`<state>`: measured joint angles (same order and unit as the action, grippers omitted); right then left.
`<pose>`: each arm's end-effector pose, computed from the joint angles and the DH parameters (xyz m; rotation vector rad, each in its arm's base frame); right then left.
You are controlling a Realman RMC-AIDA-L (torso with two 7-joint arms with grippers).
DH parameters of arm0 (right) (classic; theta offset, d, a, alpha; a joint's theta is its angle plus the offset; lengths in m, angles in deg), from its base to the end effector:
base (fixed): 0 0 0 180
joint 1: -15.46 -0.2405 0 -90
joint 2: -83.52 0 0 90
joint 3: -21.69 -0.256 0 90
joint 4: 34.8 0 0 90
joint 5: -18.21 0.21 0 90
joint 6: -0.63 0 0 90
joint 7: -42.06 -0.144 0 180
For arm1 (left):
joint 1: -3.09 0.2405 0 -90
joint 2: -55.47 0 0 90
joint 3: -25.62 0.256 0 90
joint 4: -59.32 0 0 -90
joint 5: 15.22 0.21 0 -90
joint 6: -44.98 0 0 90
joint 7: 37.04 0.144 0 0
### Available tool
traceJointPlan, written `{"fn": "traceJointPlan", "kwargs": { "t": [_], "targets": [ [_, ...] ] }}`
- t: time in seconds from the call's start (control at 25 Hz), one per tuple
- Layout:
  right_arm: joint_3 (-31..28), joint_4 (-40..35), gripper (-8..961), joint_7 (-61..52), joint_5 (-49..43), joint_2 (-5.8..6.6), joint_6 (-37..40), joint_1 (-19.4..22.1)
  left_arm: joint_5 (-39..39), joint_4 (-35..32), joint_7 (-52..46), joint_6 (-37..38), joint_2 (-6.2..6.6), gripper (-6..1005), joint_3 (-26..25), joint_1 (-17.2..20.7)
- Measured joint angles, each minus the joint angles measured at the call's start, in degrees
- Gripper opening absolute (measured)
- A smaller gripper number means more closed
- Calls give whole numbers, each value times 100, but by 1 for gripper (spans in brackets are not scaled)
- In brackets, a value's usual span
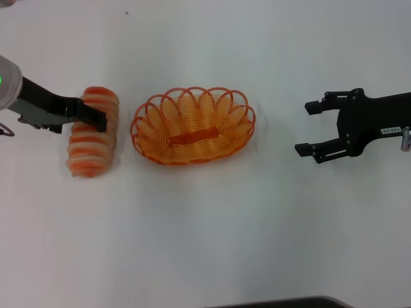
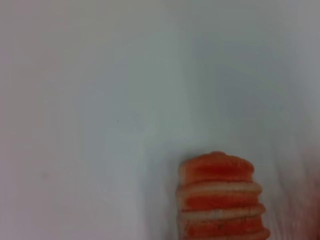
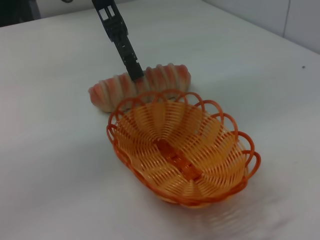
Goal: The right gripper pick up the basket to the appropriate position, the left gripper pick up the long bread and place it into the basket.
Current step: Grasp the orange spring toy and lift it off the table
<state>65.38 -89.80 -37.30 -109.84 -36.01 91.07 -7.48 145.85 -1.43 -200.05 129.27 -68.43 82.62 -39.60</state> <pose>0.2990 0.3057 0.0269 -2.7981 0.4722 0.2034 -0.2173 0.3827 -0.0032 -2.1544 -1.5976 0.3142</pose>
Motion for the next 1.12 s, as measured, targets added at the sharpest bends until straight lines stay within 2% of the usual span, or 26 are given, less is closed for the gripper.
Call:
{"fn": "traceJointPlan", "kwargs": {
  "t": [0.52, 0.76, 1.12],
  "targets": [
    [51, 31, 930, 0, 0, 0, -13, -19, -14, 424, 20, -176, -3, 805, 191, -95],
    [34, 42, 930, 0, -1, 0, -2, -17, 34, 503, 3, -278, -3, 801, 409, -113],
    [43, 43, 931, -24, 0, 0, 5, -25, 34, 487, 39, -304, -3, 796, 455, -98]
  ]
}}
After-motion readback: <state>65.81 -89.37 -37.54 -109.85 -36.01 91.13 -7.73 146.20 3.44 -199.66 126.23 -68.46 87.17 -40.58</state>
